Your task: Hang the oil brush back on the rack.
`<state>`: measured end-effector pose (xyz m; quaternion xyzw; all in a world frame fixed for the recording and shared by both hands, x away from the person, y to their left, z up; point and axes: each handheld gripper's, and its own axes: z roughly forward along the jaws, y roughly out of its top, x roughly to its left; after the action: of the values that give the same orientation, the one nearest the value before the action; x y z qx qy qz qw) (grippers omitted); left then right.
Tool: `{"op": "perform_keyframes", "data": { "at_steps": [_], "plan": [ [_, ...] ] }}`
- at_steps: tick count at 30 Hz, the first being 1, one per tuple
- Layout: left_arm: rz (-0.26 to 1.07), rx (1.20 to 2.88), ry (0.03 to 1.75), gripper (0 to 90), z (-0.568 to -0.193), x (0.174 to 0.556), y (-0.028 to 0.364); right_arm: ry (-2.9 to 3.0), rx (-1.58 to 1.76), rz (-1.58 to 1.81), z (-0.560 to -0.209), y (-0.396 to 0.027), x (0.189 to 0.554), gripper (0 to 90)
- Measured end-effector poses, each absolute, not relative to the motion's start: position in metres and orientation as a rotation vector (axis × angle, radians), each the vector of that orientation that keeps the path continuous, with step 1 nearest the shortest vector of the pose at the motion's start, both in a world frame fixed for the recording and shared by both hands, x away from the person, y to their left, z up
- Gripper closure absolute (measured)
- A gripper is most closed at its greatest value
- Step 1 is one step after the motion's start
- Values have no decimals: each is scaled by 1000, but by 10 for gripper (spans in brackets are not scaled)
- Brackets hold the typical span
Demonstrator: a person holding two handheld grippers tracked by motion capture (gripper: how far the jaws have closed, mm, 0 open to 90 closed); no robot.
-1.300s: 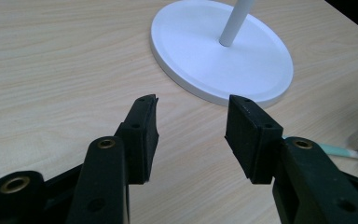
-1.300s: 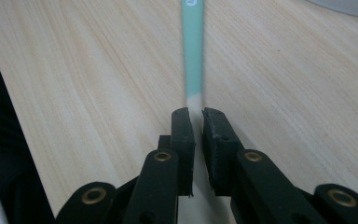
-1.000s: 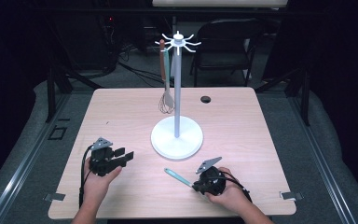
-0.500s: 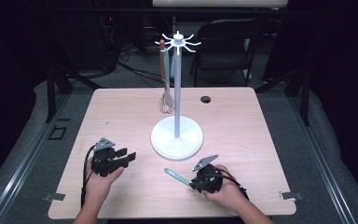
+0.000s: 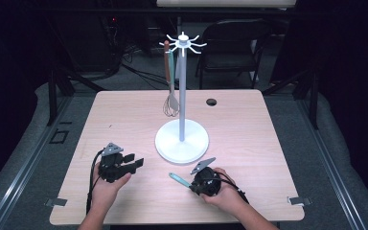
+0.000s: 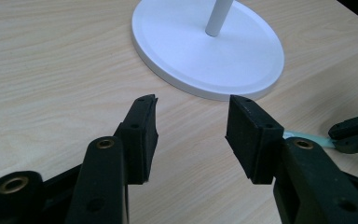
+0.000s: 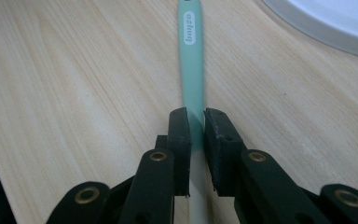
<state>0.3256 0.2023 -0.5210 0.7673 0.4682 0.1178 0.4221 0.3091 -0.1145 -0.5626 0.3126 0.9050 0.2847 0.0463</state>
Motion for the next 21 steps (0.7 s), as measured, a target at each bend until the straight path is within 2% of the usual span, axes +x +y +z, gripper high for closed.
{"op": "perform_keyframes", "data": {
  "at_steps": [21],
  "plan": [
    [258, 1973, 1111, 514, -529, 324, 184, 2779, 943, 834, -560, -110, 309, 814]
  ]
}}
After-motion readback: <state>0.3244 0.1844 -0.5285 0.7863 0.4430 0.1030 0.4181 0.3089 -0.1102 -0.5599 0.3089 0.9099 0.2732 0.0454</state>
